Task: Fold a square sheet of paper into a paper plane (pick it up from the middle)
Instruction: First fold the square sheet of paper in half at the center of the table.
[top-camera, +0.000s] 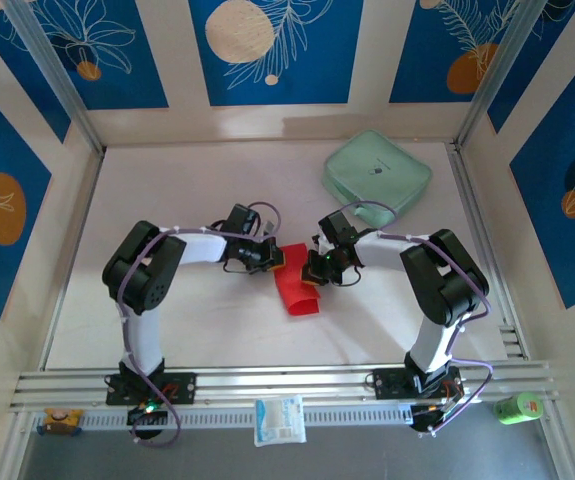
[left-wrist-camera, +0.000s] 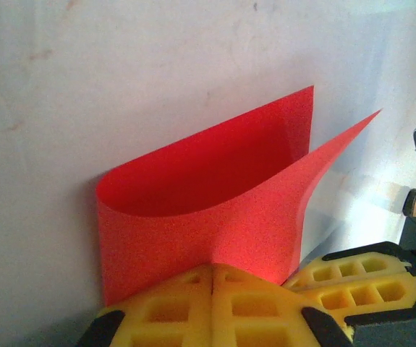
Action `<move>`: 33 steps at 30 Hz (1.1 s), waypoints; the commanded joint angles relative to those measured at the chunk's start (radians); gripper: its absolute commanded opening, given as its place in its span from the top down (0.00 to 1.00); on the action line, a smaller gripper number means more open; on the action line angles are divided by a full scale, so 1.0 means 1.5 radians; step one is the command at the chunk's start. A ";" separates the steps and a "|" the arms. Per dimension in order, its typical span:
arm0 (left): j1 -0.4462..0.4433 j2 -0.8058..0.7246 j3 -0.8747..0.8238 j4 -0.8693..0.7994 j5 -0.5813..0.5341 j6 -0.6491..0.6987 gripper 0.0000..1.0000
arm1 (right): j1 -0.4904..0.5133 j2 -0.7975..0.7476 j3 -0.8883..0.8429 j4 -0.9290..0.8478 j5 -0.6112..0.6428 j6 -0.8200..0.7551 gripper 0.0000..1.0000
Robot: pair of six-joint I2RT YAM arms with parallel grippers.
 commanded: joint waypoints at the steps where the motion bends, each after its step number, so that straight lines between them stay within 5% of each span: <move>1: 0.009 -0.004 0.034 -0.020 0.013 0.018 0.99 | 0.005 0.014 -0.033 -0.072 0.055 0.010 1.00; 18: 0.050 0.064 0.037 -0.009 -0.031 0.024 0.99 | 0.009 0.017 -0.035 -0.070 0.051 0.011 1.00; 33: 0.083 0.069 0.125 -0.121 -0.098 0.049 1.00 | 0.010 0.011 -0.036 -0.067 0.052 0.018 1.00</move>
